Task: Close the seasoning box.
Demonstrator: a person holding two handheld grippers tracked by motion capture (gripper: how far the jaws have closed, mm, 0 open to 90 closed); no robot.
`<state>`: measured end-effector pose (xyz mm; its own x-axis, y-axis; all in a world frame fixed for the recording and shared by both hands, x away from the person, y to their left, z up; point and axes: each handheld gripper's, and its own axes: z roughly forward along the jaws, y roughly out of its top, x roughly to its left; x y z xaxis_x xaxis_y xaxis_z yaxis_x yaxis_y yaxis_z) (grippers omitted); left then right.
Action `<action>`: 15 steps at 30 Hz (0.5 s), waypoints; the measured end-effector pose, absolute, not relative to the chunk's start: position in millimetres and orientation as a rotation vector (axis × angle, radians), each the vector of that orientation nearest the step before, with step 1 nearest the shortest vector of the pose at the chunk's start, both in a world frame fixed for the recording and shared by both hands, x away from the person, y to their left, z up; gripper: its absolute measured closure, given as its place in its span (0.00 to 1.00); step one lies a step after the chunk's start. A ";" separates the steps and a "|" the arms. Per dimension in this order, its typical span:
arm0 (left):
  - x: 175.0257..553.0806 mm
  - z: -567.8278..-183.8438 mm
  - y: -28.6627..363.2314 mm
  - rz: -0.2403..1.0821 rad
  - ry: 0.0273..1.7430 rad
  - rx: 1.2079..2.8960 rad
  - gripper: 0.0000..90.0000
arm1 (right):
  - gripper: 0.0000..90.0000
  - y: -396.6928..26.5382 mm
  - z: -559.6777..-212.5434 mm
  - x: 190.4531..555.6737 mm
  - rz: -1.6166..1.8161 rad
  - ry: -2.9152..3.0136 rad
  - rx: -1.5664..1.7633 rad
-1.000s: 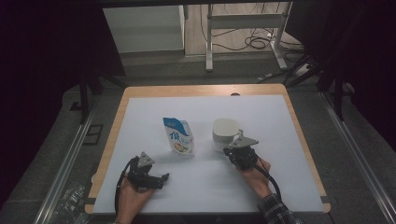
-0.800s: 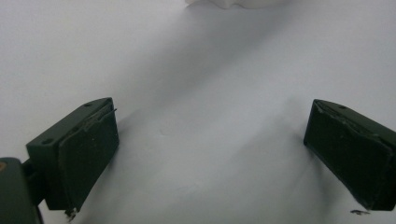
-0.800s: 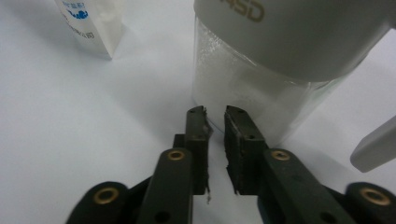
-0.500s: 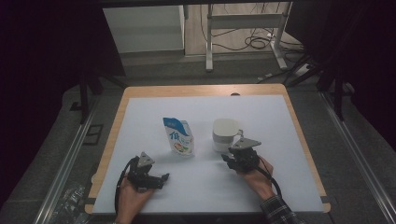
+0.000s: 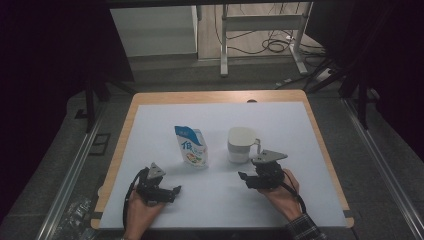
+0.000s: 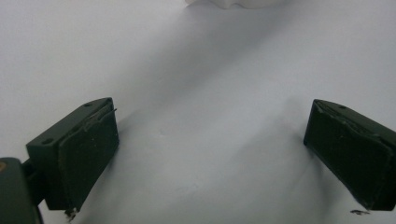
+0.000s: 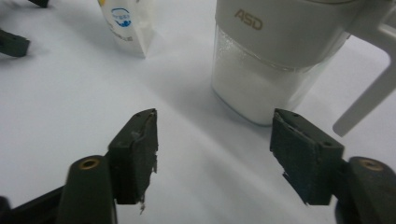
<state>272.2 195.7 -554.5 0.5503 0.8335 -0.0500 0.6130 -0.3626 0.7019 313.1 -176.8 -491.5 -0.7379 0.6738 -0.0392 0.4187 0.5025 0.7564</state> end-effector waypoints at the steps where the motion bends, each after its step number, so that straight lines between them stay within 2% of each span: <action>1: 272.2 -554.5 195.6 0.414 1.159 2.102 0.04 | 0.33 -181.0 -489.2 310.3 1.091 2.422 0.911; 15: 272.1 -554.5 195.5 0.414 1.160 2.102 0.04 | 0.23 -224.5 -478.2 292.3 1.104 2.387 0.922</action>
